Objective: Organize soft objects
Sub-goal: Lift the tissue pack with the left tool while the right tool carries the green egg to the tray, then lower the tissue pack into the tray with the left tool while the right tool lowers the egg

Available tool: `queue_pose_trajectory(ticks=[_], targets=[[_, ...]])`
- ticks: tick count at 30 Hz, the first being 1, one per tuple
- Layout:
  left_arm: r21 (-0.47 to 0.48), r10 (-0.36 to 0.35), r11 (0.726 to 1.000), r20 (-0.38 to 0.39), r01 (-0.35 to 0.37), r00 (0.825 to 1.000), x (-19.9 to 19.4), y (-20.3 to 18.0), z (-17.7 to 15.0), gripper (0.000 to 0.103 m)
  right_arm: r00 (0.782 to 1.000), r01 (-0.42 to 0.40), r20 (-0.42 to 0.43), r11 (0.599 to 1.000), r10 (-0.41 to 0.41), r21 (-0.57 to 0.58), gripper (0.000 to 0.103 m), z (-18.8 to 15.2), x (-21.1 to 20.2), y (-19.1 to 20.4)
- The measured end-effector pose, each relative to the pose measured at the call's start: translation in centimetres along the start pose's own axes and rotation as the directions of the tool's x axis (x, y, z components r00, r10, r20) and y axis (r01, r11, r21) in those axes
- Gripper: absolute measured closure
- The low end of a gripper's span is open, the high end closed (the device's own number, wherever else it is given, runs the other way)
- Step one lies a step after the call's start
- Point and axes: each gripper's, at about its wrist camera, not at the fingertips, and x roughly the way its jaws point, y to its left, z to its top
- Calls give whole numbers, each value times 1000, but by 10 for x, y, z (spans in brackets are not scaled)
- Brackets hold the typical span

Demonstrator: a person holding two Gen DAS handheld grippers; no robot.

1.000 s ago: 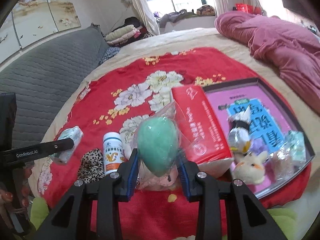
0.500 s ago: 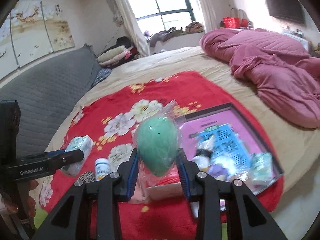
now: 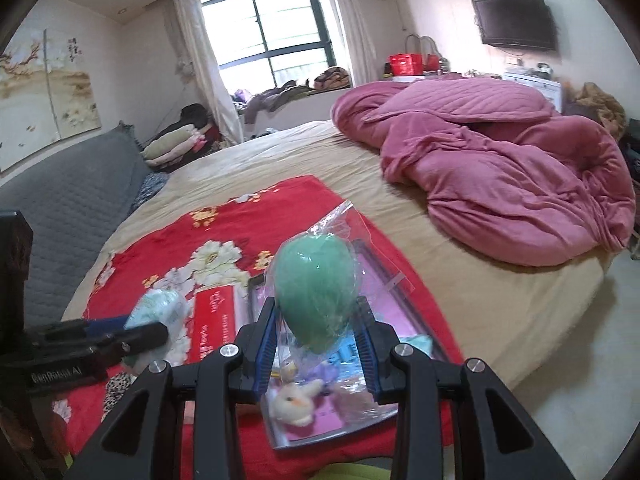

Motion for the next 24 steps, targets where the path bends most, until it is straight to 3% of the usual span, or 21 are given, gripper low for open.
queue_pose_trajectory(ticks=[9, 24], targets=[[68, -14, 998, -63, 19, 998, 48, -43, 3, 50, 1000, 19, 12, 1000, -19, 3, 66, 9, 3, -27], [99, 12, 995, -172, 5, 985, 128, -60, -12, 50, 998, 0, -68, 1000, 1, 16, 66, -1, 52, -52]])
